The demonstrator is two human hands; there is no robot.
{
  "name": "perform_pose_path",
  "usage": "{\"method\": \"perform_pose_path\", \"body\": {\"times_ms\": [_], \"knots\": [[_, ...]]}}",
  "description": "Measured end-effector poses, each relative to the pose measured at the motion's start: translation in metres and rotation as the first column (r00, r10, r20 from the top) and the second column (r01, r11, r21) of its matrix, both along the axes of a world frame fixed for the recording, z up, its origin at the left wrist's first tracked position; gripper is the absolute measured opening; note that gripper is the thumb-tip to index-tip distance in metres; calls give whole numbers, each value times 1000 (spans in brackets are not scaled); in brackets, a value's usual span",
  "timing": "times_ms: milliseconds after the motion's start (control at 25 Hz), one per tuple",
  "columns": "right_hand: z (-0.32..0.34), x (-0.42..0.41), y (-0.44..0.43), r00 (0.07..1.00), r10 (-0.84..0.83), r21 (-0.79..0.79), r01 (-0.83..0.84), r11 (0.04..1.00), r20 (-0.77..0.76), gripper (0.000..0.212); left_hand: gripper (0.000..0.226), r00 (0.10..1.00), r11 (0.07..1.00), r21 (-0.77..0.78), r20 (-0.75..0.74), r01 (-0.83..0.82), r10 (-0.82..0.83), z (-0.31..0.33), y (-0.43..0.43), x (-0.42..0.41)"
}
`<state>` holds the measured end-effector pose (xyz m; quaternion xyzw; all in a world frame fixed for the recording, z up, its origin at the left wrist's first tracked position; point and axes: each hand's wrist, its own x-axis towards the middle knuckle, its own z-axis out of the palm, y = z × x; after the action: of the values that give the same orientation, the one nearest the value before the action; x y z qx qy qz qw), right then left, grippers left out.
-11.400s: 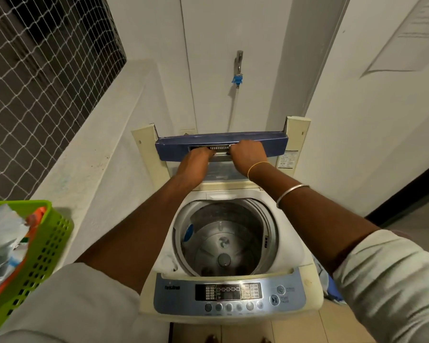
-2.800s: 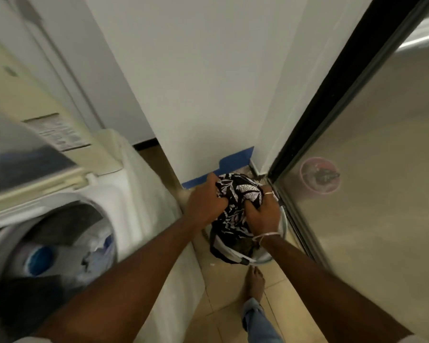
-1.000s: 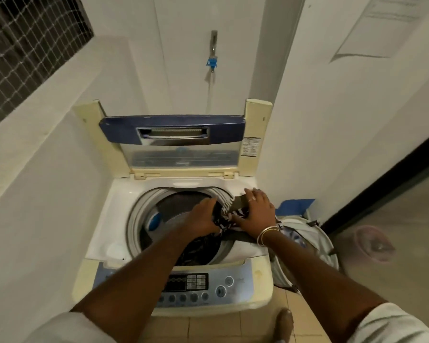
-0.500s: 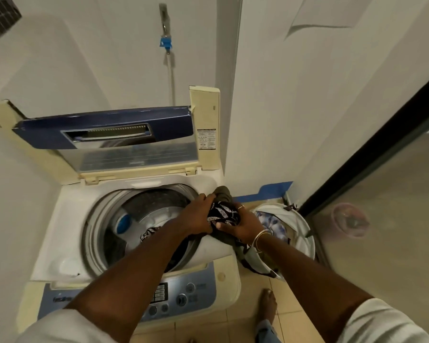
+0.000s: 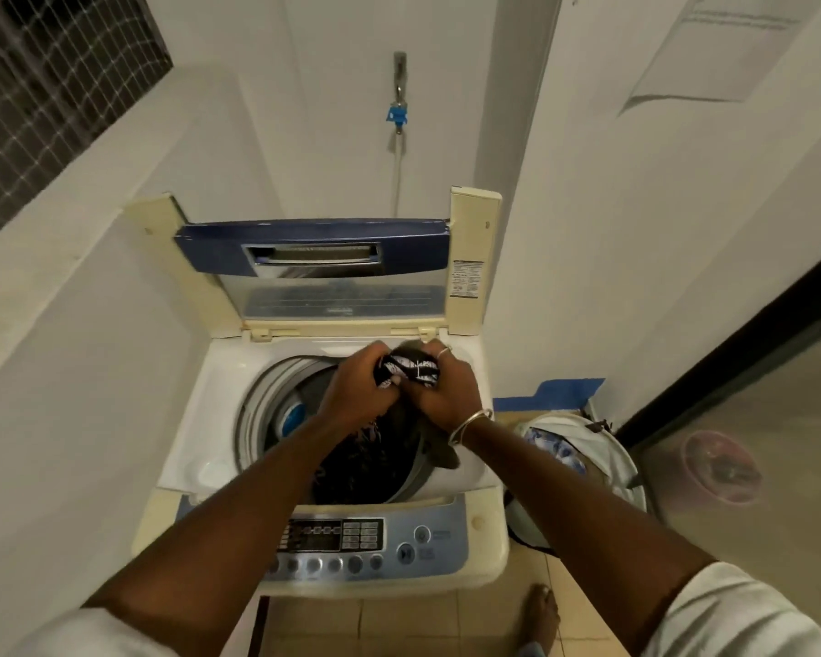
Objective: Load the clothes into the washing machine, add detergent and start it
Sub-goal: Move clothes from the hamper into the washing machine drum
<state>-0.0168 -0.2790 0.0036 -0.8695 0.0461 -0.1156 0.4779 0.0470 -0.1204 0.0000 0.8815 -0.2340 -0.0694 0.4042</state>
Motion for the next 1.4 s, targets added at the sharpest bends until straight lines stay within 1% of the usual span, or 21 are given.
{"method": "perform_pose_path", "body": {"times_ms": [80,160,240,320,360,400,440,480,520,560,640,760,800,920,1000,1080,1160,1280,1400], "knots": [[20,21,35,999,3,40,-5,999,48,38,24,991,986,-102,19,-130,132,24,33,5],[30,40,63,997,1,41,-5,999,76,38,28,975,961,-172,10,-217,222,40,61,11],[33,54,83,998,1,25,-2,1000,67,40,33,964,950,-163,-17,-266,267,48,83,16],[29,60,93,999,14,-29,-13,999,31,45,43,966,964,-85,-78,-253,247,49,97,19],[22,62,94,999,34,-55,-35,998,-21,53,53,967,973,-13,-114,-233,230,45,104,21],[15,60,94,994,52,-80,-60,995,-97,67,65,966,976,76,-146,-205,215,39,110,23],[7,58,92,981,57,-99,-76,992,-187,86,76,965,970,168,-165,-176,203,32,115,24],[1,53,89,961,46,-119,-81,990,-271,102,85,968,960,239,-165,-146,189,23,119,24],[-5,49,85,945,37,-120,-80,990,-324,109,89,972,950,282,-151,-131,179,16,121,23],[-10,45,80,939,32,-106,-72,992,-342,108,87,975,947,292,-133,-131,176,10,120,21],[-14,38,68,946,-2,-77,-24,997,-323,93,71,977,956,241,-84,-169,194,5,109,15],[-13,30,44,965,-150,-70,138,988,-216,62,25,970,965,101,30,-243,241,9,77,9],[-13,26,34,963,-196,-69,187,980,-183,52,15,970,968,65,52,-241,238,9,62,7],[-16,13,-4,939,-323,-60,318,946,-115,31,18,982,984,53,90,-172,167,7,0,-1],[-22,2,-36,910,-408,-63,405,912,-67,27,16,994,996,57,91,-67,62,3,-52,-8],[-30,-10,-76,881,-469,-79,464,882,-62,25,17,997,1000,25,72,18,-20,-6,-107,-15],[-42,-24,-119,856,-511,-107,503,858,-81,26,17,996,997,10,43,76,-77,-19,-157,-20],[-67,-47,-188,801,-582,-142,565,813,-140,29,11,987,986,49,-26,159,-158,-48,-227,-27],[-101,-66,-246,775,-594,-175,568,804,-215,29,9,969,970,83,-115,228,-218,-83,-285,-34]]}}
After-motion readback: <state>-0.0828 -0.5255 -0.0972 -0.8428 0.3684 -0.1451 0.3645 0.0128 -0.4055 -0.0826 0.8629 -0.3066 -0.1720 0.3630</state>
